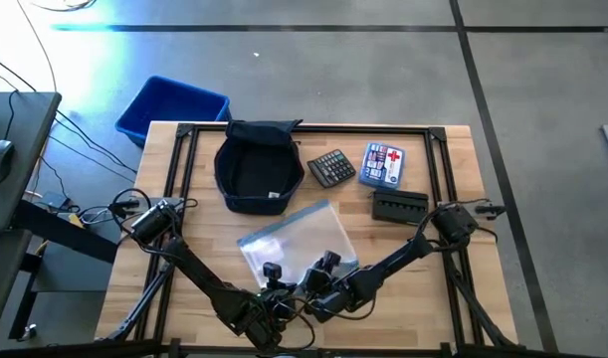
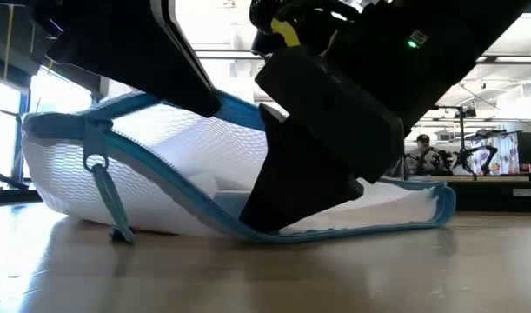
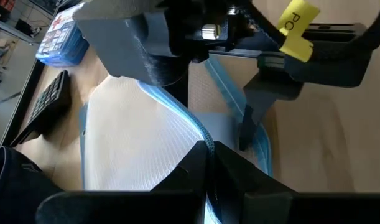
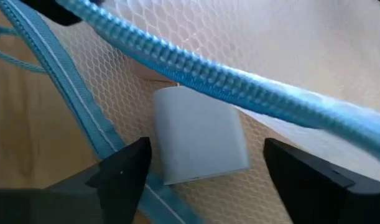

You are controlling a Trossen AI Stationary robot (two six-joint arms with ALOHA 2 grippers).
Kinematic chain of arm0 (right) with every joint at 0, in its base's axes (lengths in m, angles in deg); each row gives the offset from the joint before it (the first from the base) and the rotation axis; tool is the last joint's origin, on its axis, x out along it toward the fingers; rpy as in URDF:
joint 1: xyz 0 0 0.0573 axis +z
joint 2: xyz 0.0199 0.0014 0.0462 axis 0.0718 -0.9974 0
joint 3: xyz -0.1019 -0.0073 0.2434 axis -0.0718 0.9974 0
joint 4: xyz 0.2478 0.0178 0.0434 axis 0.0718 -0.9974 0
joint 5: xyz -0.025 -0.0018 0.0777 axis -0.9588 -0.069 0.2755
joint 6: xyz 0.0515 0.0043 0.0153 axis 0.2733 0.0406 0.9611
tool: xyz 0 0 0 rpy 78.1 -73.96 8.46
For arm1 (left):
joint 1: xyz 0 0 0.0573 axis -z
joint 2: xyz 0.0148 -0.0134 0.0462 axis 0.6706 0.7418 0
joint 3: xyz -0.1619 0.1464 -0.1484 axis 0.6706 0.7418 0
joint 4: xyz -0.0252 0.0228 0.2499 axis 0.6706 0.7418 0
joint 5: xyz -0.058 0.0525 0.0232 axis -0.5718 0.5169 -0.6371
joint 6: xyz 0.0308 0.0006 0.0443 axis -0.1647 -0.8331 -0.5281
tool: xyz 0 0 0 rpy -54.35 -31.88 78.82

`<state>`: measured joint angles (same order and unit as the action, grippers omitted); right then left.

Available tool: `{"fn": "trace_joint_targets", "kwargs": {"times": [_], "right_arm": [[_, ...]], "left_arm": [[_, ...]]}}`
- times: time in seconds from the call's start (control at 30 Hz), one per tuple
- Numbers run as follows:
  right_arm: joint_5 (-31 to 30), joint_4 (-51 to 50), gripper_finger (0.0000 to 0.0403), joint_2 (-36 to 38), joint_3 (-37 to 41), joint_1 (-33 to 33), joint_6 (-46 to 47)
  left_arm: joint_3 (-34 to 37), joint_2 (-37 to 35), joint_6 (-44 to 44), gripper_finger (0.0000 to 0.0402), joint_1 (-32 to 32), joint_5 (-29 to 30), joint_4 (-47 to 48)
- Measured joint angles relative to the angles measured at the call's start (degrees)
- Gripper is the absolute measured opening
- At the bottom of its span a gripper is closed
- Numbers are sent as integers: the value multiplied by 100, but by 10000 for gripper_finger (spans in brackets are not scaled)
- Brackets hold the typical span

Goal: Unpack backpack
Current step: Remove the white charger adapter from the transparent zip bag

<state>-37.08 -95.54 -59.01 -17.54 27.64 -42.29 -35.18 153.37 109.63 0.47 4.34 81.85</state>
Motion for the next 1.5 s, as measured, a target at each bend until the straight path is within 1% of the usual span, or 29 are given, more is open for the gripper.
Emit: {"fn": "trace_joint_targets", "kwargs": {"times": [0.13, 0.17, 0.27, 0.33, 0.43, 0.5, 0.57, 0.63, 0.77, 0.87, 0.9, 0.93, 0.97, 1.03, 1.1, 1.23, 1.37, 1.4, 1.43, 1.5], "right_arm": [[-56, 23, 171, 2, 7, 64, -130], [16, 15, 160, 7, 7, 78, -143], [340, -184, 161, 114, 4, 130, -11], [434, -454, 161, 263, 11, 242, 198], [363, -933, 161, 587, 21, 520, 755], [234, -1330, 161, 796, 13, 753, 1302], [164, -1816, 161, 890, 11, 1029, 2045], [108, -2435, 161, 910, 11, 1363, 2989], [13, -4046, 161, 938, 37, 2057, 5548], [1, -5138, 161, 939, 283, 2495, 7570], [64, -5465, 161, 946, 397, 2630, 8210], [279, -5609, 161, 966, 542, 2744, 8517], [616, -5585, 161, 996, 688, 2806, 8576], [1485, -5432, 161, 1029, 991, 2791, 8653], [1704, -5451, 161, 1042, 1300, 2735, 8659], [1947, -5482, 161, 1161, 1749, 2760, 8662], [2547, -5509, 161, 1415, 2119, 2858, 8785], [2666, -5551, 166, 1458, 2154, 2879, 8775], [2761, -5583, 180, 1499, 2155, 2880, 8768], [2909, -5690, 224, 1603, 2099, 2877, 8740]], "left_arm": [[0, 0, 2, 0, -4, -1, -5], [0, 0, 3, 0, -3, 0, -3], [-2, 0, 83, 0, 0, 0, 8], [-2, 0, 111, 0, -4, 0, 12], [-2, 0, 113, 0, -15, 0, 24], [-2, 0, 140, 0, -15, 0, 33], [-2, 0, 144, 0, -17, 1, 41], [-2, 0, 146, 0, -20, 0, 46], [-2, 0, 151, 0, -20, 0, 44], [-2, 0, 161, 0, -20, 2, 40], [-2, 0, 161, 0, -20, 2, 40], [-2, 0, 159, 0, -20, 2, 38], [-2, 0, 161, 0, -20, 0, 35], [-2, 0, 161, 0, -20, 2, 34], [-2, 0, 157, 0, -22, 2, 32], [-2, 0, 159, 0, -26, 4, 27], [-2, 0, 159, 0, -24, 4, 29], [-2, 0, 159, 0, -24, 4, 29], [-2, 0, 159, 0, -24, 2, 29], [0, 0, 157, 0, -24, 2, 28]]}}
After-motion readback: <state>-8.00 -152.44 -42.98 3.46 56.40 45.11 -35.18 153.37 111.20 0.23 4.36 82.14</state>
